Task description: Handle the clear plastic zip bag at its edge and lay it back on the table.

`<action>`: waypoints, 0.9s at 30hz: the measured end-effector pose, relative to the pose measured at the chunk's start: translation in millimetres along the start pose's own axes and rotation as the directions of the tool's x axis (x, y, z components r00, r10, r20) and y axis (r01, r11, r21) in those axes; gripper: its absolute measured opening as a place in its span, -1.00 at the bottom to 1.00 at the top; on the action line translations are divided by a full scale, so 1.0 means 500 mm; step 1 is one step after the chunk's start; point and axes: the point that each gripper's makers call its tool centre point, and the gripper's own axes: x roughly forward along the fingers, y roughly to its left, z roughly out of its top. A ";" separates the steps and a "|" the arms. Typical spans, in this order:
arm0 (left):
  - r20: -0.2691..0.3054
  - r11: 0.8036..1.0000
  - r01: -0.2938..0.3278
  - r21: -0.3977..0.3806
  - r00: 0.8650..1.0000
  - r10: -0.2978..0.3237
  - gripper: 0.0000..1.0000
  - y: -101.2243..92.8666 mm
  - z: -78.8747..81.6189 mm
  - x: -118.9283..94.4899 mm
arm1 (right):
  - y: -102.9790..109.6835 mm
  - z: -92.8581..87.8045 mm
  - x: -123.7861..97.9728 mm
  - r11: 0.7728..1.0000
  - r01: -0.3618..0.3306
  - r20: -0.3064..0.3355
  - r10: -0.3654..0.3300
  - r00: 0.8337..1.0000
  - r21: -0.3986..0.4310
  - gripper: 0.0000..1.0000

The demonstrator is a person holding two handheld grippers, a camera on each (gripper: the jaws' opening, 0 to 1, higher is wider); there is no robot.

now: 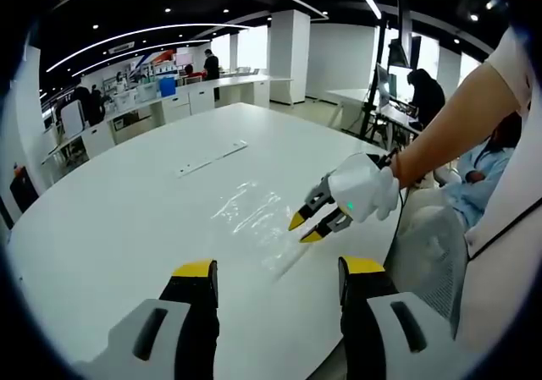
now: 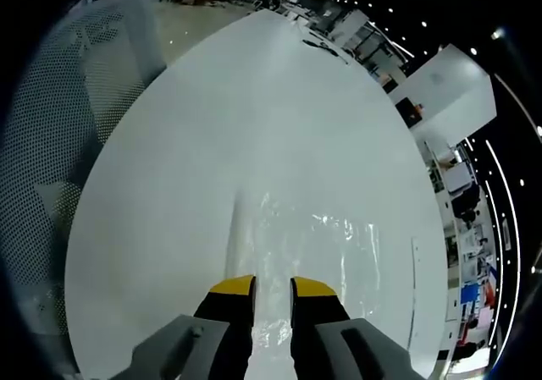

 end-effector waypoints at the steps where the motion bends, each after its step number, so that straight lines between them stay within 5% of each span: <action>1: 0.000 1.000 0.001 0.000 1.000 -0.001 0.11 -0.001 0.000 0.000 | 0.001 0.003 -0.001 1.000 -0.001 0.013 0.001 1.000 0.016 -0.68; 14: -0.001 1.000 0.002 -0.002 1.000 -0.002 0.11 -0.005 -0.005 -0.001 | 0.012 0.003 -0.016 0.999 -0.013 0.047 0.011 0.999 0.046 -0.60; 27: -0.011 1.000 0.009 -0.012 1.000 -0.010 0.12 -0.013 -0.023 0.007 | 0.007 -0.008 -0.049 0.980 0.020 0.083 -0.037 0.996 0.197 -0.53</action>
